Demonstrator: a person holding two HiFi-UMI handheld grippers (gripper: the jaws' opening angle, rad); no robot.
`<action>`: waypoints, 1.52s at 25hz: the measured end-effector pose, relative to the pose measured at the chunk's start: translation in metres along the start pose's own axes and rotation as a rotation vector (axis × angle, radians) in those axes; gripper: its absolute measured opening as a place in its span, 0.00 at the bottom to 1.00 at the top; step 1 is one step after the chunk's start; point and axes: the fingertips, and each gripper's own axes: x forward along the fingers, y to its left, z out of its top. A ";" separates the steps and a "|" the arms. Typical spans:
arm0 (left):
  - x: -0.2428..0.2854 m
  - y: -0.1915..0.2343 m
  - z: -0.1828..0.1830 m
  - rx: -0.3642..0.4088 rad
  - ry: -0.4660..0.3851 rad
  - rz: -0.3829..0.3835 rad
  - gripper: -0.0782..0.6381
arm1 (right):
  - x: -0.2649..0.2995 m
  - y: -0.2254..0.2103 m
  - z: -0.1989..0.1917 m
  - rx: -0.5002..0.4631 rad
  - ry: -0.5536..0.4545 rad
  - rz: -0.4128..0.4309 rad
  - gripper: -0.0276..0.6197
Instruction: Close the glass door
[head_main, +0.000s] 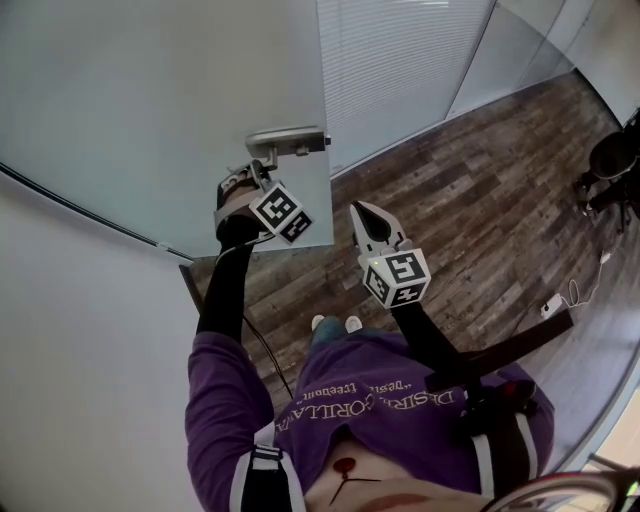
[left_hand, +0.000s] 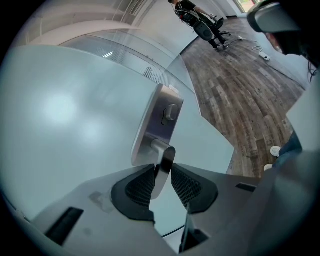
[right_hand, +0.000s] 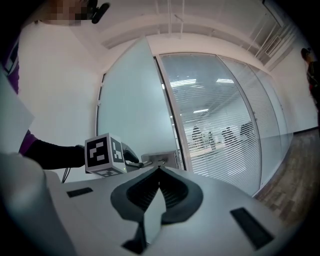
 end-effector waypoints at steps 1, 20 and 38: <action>0.002 0.001 0.001 0.001 -0.001 -0.005 0.26 | 0.002 -0.001 0.000 0.003 -0.001 -0.001 0.03; 0.058 0.033 0.018 0.003 -0.056 -0.064 0.25 | 0.090 -0.007 0.018 0.019 0.002 -0.046 0.03; 0.069 0.043 0.030 0.013 -0.136 -0.014 0.25 | 0.112 0.008 0.007 -0.012 -0.010 -0.087 0.03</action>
